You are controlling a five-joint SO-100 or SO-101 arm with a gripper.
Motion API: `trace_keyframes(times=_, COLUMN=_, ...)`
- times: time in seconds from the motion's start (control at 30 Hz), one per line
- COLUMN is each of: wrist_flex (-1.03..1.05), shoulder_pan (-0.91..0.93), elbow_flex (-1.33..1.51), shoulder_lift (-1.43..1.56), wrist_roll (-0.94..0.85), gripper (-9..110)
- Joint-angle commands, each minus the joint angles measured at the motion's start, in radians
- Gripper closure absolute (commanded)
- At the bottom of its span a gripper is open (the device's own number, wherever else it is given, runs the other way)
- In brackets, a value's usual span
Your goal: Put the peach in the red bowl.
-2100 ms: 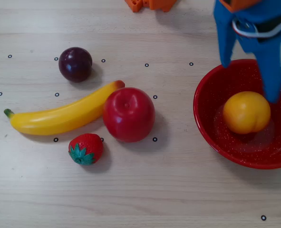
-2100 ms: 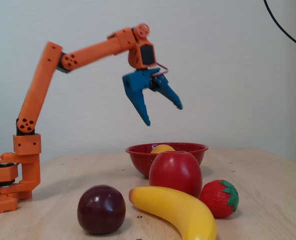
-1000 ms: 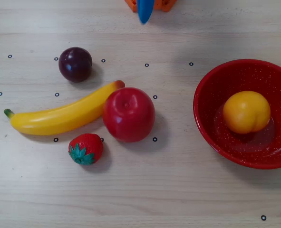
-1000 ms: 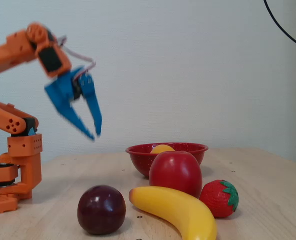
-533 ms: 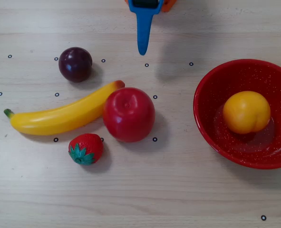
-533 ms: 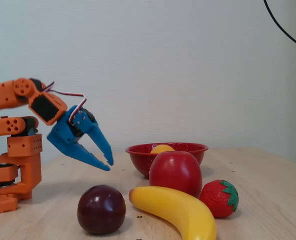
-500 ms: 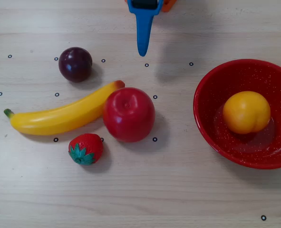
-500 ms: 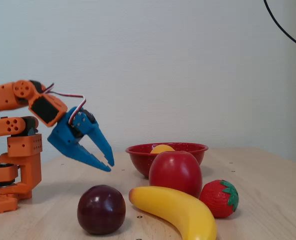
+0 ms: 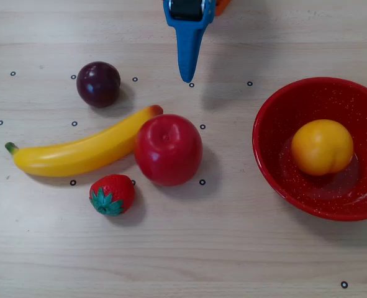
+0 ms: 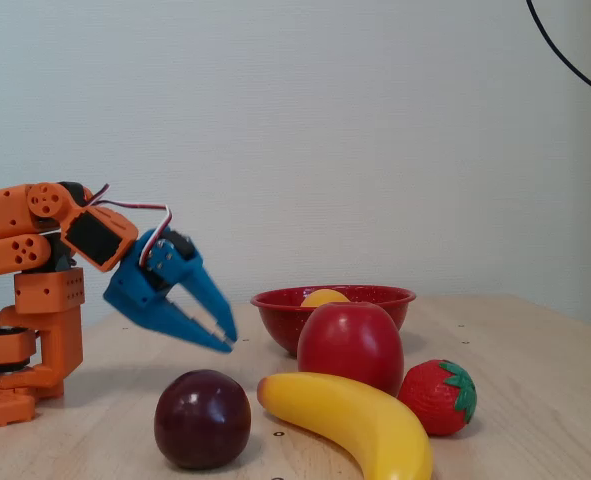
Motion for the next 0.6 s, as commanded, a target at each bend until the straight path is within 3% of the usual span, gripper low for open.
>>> trace_keyframes(times=0.0, wrist_flex=-0.012, shoulder_pan=0.037, elbow_flex=0.011, shoulder_lift=0.015, wrist_roll=0.008, gripper=101)
trace_keyframes(times=0.57, wrist_flex=-0.003, shoulder_pan=0.041, elbow_flex=0.009, shoulder_lift=0.015, wrist_roll=-0.009, gripper=101)
